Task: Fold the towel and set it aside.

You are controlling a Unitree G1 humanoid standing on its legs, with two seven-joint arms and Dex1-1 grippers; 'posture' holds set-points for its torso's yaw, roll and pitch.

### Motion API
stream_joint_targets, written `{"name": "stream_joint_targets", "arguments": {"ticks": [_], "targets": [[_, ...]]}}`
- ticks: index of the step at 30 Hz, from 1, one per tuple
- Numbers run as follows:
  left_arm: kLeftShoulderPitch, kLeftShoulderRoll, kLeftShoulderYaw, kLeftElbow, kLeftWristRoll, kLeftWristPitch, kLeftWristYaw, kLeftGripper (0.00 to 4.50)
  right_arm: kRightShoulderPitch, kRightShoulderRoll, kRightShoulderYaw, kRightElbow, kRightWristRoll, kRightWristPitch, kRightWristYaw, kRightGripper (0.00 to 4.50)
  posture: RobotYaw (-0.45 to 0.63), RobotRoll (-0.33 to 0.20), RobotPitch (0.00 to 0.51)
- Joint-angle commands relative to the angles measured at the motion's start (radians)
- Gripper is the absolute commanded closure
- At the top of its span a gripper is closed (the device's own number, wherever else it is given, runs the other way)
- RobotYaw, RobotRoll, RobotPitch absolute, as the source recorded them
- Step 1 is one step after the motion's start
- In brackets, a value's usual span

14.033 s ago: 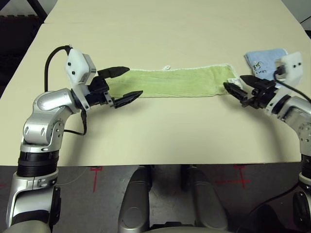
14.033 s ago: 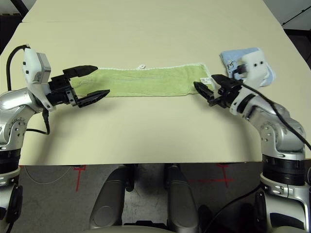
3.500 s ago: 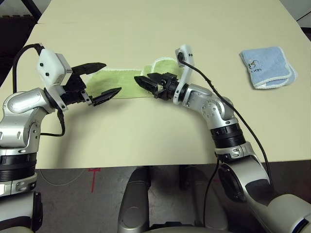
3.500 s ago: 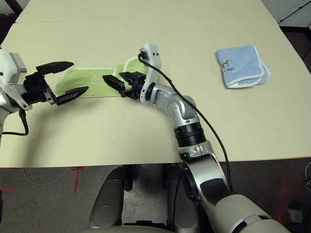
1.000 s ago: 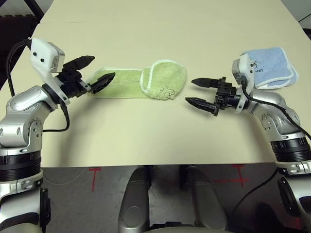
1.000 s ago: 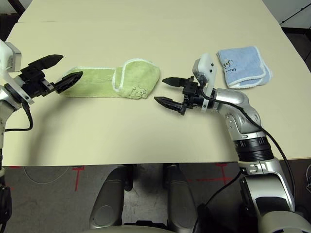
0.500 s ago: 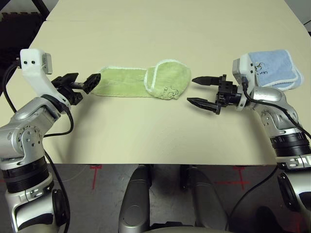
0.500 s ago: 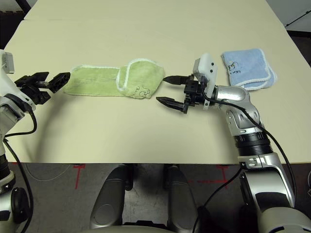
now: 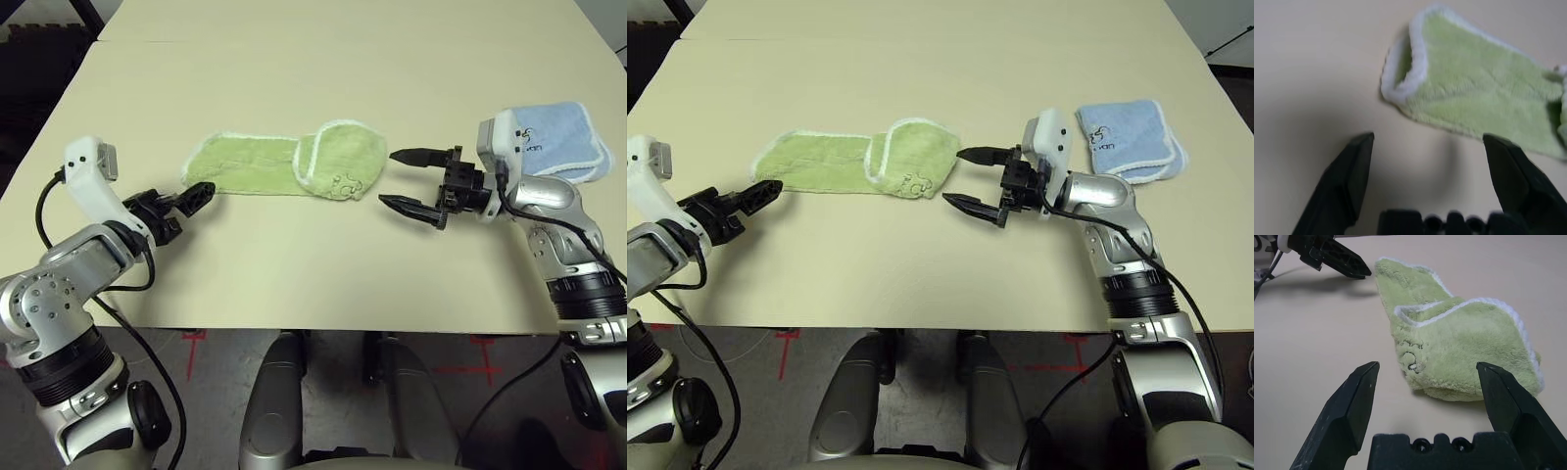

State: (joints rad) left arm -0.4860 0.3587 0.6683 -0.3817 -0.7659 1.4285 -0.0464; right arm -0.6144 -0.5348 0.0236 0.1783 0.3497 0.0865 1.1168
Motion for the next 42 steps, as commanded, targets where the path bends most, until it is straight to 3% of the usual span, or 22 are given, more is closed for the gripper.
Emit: {"name": "stream_joint_targets", "arguments": {"ticks": [1,7,11,18,25,29,42], "targets": [[-0.035,-0.087,0.049,-0.017,-0.007,0.067,0.053,0.0,0.026,-0.015,-0.017,-0.03,-0.001,-0.014,-0.005,0.02,0.14,0.0,0.306],[-0.084,-0.272,0.067,-0.071,0.038,0.093,0.145,0.0,0.03,-0.017,-0.018,-0.033,-0.005,-0.021,-0.025,0.02,0.13,0.0,0.307],[-0.098,-0.304,0.068,-0.061,0.07,0.065,0.174,0.0,0.029,-0.017,-0.014,-0.033,-0.005,-0.023,-0.031,0.02,0.12,0.0,0.308],[-0.118,-0.168,0.091,0.09,0.169,-0.096,0.206,0.0,0.032,-0.033,-0.02,-0.037,-0.003,-0.021,-0.036,0.02,0.11,0.0,0.308],[-0.125,-0.052,0.077,0.179,0.182,-0.153,0.178,0.0,0.029,-0.035,-0.014,-0.035,-0.002,-0.02,-0.043,0.02,0.11,0.0,0.308],[-0.127,-0.045,0.07,0.193,0.173,-0.164,0.176,0.0,0.028,-0.034,-0.014,-0.035,-0.002,-0.019,-0.045,0.02,0.11,0.0,0.308],[-0.217,-0.169,0.048,0.191,0.117,-0.122,0.205,0.0,0.039,-0.052,-0.025,-0.038,-0.003,-0.022,-0.063,0.02,0.08,0.0,0.3]]}}
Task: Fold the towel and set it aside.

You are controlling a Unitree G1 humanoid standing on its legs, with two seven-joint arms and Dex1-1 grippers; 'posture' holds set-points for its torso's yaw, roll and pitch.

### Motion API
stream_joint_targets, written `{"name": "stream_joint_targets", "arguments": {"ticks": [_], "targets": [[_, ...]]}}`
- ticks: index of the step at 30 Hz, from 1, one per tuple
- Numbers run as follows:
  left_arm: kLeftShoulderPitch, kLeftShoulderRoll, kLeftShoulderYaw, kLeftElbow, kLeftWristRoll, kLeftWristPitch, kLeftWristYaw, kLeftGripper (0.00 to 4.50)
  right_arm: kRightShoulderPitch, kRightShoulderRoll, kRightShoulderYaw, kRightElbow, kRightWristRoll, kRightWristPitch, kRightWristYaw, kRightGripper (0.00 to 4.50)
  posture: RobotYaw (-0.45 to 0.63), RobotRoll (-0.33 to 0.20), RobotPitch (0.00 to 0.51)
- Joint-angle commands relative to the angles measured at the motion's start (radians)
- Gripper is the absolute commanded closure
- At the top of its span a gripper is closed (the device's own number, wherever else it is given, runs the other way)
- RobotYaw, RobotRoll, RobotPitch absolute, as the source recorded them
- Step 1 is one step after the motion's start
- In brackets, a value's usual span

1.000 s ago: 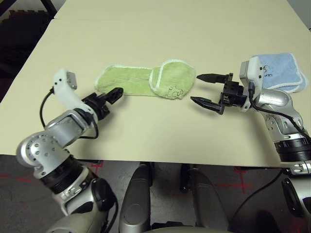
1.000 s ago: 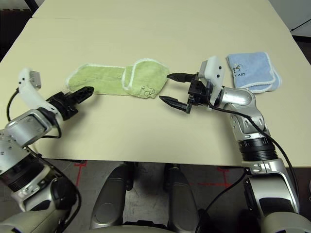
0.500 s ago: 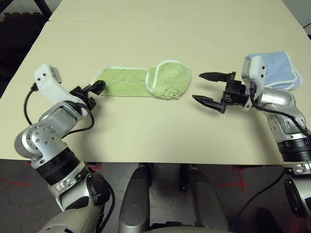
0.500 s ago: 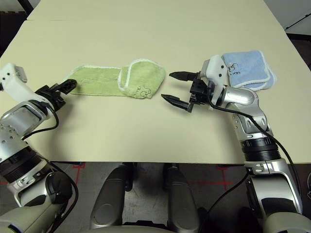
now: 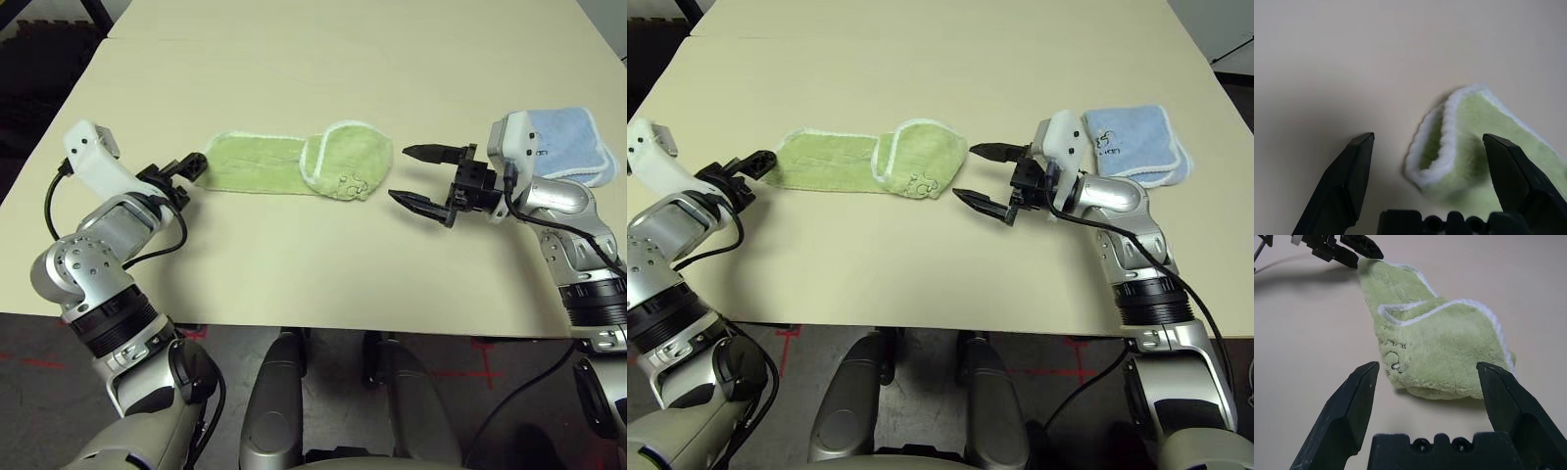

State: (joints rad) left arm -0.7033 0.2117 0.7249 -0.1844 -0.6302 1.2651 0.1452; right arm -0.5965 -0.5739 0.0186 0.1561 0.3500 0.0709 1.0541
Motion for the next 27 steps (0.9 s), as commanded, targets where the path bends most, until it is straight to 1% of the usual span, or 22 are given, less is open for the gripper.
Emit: {"name": "stream_joint_targets", "arguments": {"ticks": [1,9,12,20,22,24,26,27], "targets": [[-0.004,-0.032,-0.004,-0.016,-0.029,0.058,0.015,0.0,0.021,-0.013,-0.02,-0.013,-0.005,-0.008,-0.001,0.02,0.08,0.0,0.3],[-0.016,-0.052,0.002,-0.079,-0.087,0.181,-0.01,0.0,0.013,-0.009,-0.017,0.009,-0.012,-0.02,-0.007,0.02,0.09,0.0,0.299],[-0.012,-0.05,-0.009,-0.081,-0.082,0.188,-0.014,0.0,0.009,-0.009,-0.016,0.019,-0.017,-0.029,-0.012,0.02,0.09,0.0,0.298],[0.018,-0.022,-0.08,-0.044,-0.017,0.093,-0.018,0.0,0.016,-0.006,-0.015,0.015,-0.032,-0.042,-0.032,0.02,0.07,0.0,0.301],[0.026,-0.024,-0.1,-0.046,-0.012,0.045,-0.033,0.0,0.022,-0.008,-0.015,0.009,-0.031,-0.041,-0.035,0.02,0.07,0.0,0.301],[0.022,-0.037,-0.087,-0.035,-0.001,0.031,-0.001,0.0,0.027,-0.009,-0.014,0.003,-0.031,-0.042,-0.037,0.02,0.07,0.0,0.301],[0.028,-0.031,-0.096,-0.022,0.009,0.014,0.0,0.0,0.029,-0.008,-0.012,-0.002,-0.031,-0.039,-0.04,0.02,0.07,0.0,0.307],[0.038,-0.016,-0.118,-0.02,0.021,0.002,-0.01,0.17,0.03,-0.008,-0.012,-0.003,-0.031,-0.038,-0.041,0.01,0.07,0.0,0.307]]}}
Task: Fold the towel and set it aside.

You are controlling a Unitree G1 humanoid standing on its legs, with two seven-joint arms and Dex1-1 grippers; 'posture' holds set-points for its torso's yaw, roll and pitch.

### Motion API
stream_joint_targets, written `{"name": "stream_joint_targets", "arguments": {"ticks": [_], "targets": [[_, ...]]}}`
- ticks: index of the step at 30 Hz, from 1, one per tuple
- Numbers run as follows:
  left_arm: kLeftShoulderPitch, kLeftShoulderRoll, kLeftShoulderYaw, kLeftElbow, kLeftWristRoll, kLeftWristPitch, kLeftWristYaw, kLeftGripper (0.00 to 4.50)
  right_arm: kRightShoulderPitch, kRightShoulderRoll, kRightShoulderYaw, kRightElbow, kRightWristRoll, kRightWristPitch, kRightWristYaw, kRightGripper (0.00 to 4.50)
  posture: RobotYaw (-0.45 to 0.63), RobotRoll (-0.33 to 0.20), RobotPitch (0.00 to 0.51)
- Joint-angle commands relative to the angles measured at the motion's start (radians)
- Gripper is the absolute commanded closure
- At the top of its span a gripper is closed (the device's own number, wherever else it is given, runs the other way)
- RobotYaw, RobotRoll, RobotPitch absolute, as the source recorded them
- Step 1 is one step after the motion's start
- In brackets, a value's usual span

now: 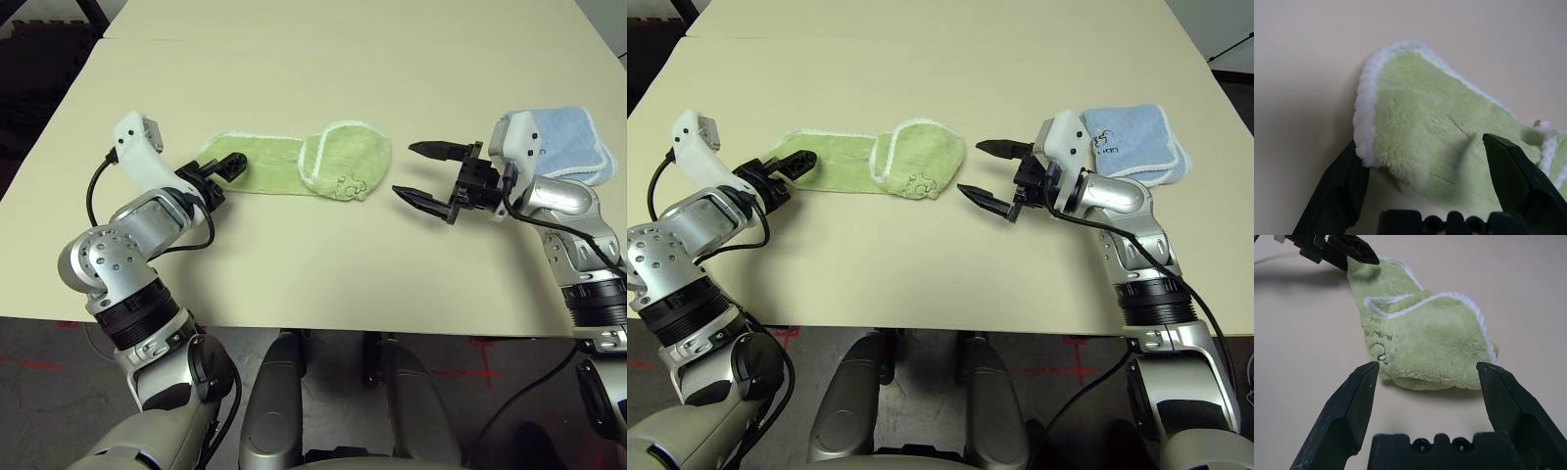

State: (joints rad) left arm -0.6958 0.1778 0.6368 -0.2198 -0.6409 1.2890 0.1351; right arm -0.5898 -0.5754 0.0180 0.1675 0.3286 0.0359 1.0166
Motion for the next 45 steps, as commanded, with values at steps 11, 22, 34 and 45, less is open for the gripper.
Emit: {"name": "stream_joint_targets", "arguments": {"ticks": [11,22,34,45], "targets": [[0.024,0.053,-0.09,0.025,0.038,-0.051,-0.03,4.11,0.026,-0.006,-0.011,-0.018,-0.01,-0.004,-0.017,0.0,0.07,0.0,0.31],[-0.071,0.072,-0.206,-0.035,0.016,-0.085,-0.082,4.48,0.023,-0.005,-0.012,-0.012,-0.008,-0.003,-0.02,0.0,0.07,0.0,0.309],[-0.196,0.037,-0.268,-0.091,-0.103,-0.005,-0.152,4.48,0.019,-0.017,-0.025,0.01,-0.004,0.005,-0.016,0.0,0.06,0.0,0.307],[-0.146,0.15,-0.334,-0.232,-0.382,0.159,-0.399,4.48,0.051,-0.05,-0.054,0.035,-0.011,0.002,-0.014,0.0,0.05,0.0,0.301]]}}
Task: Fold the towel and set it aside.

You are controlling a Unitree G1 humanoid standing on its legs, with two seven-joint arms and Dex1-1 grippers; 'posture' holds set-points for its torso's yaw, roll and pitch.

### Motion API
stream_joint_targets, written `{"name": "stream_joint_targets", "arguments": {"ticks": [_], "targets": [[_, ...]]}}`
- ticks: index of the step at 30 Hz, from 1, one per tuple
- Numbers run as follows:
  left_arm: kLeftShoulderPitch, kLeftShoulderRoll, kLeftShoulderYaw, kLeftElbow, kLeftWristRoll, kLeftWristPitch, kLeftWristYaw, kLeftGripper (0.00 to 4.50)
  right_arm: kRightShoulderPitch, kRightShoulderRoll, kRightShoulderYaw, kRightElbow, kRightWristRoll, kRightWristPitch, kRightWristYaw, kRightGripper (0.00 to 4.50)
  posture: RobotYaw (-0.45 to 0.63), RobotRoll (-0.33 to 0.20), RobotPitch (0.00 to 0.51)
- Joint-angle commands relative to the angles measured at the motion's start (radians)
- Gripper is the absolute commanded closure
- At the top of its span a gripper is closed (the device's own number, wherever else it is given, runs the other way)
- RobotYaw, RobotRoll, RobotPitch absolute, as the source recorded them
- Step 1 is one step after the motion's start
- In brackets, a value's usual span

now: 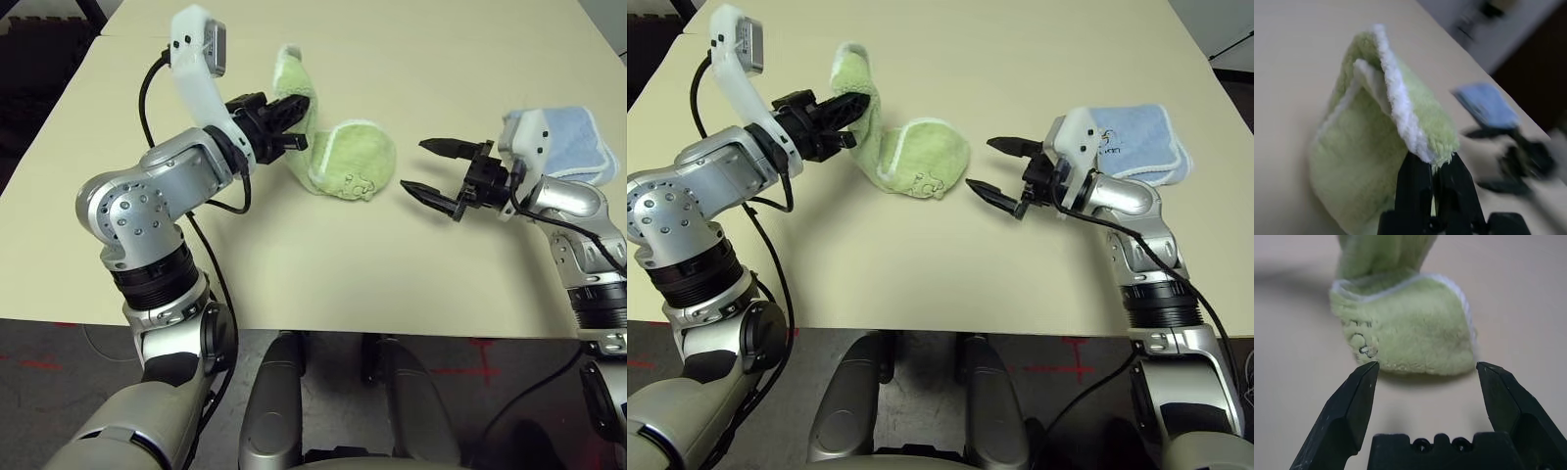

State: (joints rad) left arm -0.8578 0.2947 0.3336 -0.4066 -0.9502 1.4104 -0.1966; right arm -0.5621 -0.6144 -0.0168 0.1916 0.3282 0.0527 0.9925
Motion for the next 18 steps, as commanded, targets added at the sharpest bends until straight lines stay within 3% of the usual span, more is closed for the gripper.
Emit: {"name": "stream_joint_targets", "arguments": {"ticks": [1,6,12,18], "targets": [[0.021,0.047,-0.042,-0.049,-0.08,0.04,-0.079,4.48,0.025,-0.011,-0.018,0.011,-0.01,-0.016,0.008,0.0,0.05,0.0,0.301],[0.045,0.087,-0.109,-0.05,-0.062,0.005,-0.098,4.48,0.031,-0.008,-0.017,0.002,-0.008,-0.013,0.0,0.0,0.04,0.0,0.3],[0.056,0.108,-0.266,-0.002,0.11,-0.122,-0.073,4.48,0.044,-0.012,-0.021,-0.007,-0.007,-0.012,-0.006,0.0,0.03,0.0,0.299],[0.062,0.113,-0.283,0.002,0.14,-0.153,-0.099,4.48,0.044,-0.013,-0.02,-0.007,-0.006,-0.012,-0.007,0.0,0.03,0.0,0.299]]}}
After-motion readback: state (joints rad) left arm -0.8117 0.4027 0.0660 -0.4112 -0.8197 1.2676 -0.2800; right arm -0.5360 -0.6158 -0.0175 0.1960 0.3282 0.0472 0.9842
